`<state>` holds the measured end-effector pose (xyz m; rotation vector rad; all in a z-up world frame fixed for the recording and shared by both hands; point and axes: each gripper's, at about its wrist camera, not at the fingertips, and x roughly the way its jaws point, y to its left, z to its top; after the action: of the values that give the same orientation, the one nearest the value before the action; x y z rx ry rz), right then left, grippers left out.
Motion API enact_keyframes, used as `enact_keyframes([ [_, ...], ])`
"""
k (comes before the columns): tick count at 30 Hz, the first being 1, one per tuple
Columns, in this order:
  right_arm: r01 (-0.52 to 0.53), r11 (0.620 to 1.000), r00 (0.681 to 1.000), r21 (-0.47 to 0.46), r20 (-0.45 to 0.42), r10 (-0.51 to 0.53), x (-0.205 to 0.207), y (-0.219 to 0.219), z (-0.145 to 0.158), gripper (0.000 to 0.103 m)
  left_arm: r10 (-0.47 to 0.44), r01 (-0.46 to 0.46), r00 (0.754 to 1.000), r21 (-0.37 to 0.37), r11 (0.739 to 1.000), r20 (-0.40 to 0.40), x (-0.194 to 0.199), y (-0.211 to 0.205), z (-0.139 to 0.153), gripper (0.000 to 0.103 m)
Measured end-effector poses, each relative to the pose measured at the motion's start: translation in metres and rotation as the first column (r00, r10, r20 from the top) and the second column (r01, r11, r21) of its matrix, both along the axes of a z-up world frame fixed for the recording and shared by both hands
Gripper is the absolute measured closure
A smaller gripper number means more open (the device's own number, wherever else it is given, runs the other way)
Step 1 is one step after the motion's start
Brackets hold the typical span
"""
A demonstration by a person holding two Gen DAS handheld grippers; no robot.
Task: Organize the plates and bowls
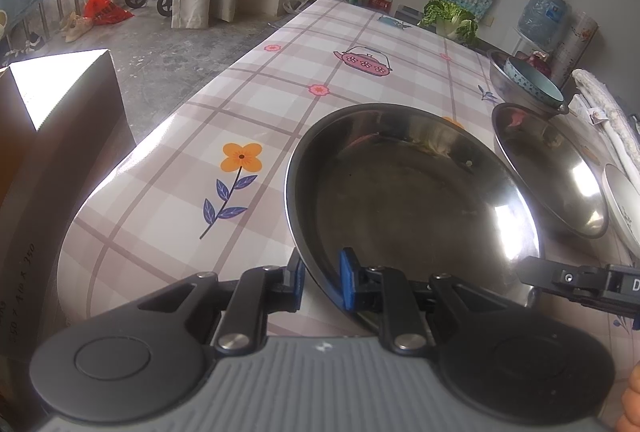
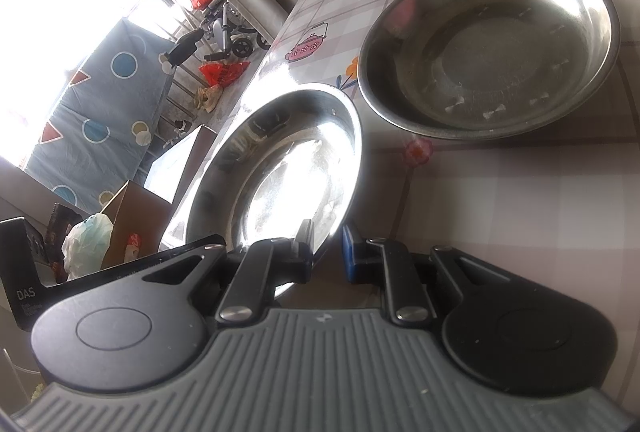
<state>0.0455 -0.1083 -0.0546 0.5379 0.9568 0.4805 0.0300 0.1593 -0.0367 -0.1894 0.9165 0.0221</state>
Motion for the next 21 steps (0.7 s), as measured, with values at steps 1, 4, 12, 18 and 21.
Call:
enact_keyframes([
  [1,0.001,1.0,1.0,0.001,0.0,-0.001,0.0,0.0,0.001,0.088,-0.001,0.001,1.0,0.0,1.0,0.0,-0.001,0.0,0.0,0.084],
  [4,0.005,1.0,1.0,-0.012,0.01,-0.005,-0.002,0.0,0.002,0.088,0.003,-0.003,1.0,0.001,1.0,0.002,-0.001,0.0,0.0,0.084],
  [12,0.036,0.999,0.999,-0.017,0.016,-0.035,-0.002,-0.006,0.006,0.087,0.015,-0.015,1.0,-0.007,1.0,0.001,0.001,0.008,0.003,0.077],
  [18,0.045,0.999,0.999,-0.021,0.018,-0.044,0.0,-0.006,0.006,0.085,0.017,-0.017,1.0,-0.004,1.0,0.012,0.004,0.011,0.006,0.071],
  [21,0.051,0.998,0.999,-0.023,0.021,-0.05,0.003,-0.006,0.008,0.082,0.018,-0.018,1.0,0.0,1.0,0.016,0.006,0.012,0.008,0.068],
])
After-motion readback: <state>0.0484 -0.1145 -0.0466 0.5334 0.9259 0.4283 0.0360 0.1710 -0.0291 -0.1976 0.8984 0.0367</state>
